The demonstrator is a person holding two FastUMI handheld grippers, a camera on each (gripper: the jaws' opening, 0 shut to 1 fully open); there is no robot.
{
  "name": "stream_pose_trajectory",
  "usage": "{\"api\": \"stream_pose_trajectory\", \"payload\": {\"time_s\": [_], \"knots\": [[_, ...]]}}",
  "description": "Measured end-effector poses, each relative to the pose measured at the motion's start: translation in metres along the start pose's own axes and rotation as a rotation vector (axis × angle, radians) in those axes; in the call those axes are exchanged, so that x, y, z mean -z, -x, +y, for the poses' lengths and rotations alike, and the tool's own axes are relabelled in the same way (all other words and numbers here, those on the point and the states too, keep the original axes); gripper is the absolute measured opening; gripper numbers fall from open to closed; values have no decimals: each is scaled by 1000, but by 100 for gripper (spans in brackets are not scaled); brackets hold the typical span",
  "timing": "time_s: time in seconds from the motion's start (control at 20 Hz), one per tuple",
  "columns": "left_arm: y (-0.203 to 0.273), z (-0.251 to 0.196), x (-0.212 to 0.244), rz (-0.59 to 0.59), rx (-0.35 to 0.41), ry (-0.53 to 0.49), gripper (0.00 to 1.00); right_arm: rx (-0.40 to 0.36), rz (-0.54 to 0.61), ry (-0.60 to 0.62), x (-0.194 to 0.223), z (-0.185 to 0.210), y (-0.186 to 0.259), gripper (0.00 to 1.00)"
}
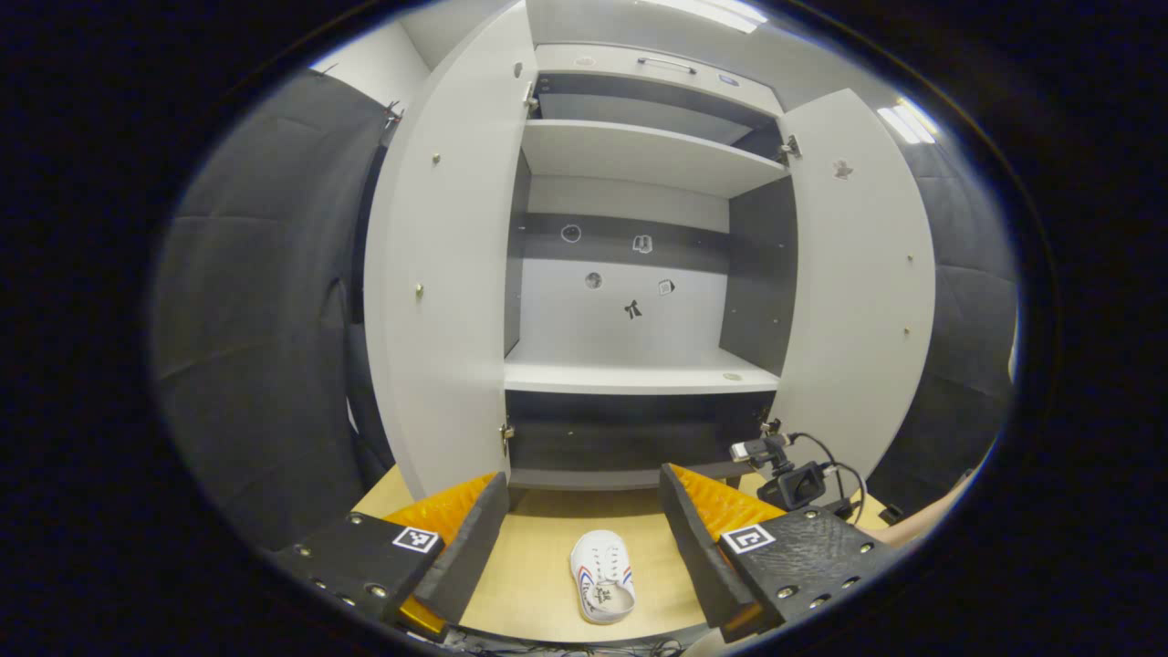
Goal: Grab one shoe with the right hand and put it into the shoe cabinet, grab the other shoe with the left hand and put it into the shoe cabinet; then close the right door with the right hand and the left door with the left hand.
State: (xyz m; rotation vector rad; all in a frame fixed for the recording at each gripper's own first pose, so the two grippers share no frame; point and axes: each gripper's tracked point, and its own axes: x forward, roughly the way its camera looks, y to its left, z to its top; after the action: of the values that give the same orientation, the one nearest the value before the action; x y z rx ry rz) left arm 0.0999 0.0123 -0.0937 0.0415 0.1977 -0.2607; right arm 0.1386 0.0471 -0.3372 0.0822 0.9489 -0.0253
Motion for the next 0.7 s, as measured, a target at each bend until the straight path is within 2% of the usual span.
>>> {"api": "stream_pose_trajectory", "payload": {"time_s": [0.05,0.25,0.4,0.7], "knots": [[-1,-1,0,-2,10,-15,98,4,-28,-6,-5,2,12,2],[-3,-6,-3,-20,34,-51,96,-21,-150,-40,-38,9,63,1],[-4,-11,-4,-24,57,-49,95,-33,-287,-32,-68,20,105,2],[-4,-15,1,-16,84,-45,95,-66,-504,-73,-156,34,171,2]]}}
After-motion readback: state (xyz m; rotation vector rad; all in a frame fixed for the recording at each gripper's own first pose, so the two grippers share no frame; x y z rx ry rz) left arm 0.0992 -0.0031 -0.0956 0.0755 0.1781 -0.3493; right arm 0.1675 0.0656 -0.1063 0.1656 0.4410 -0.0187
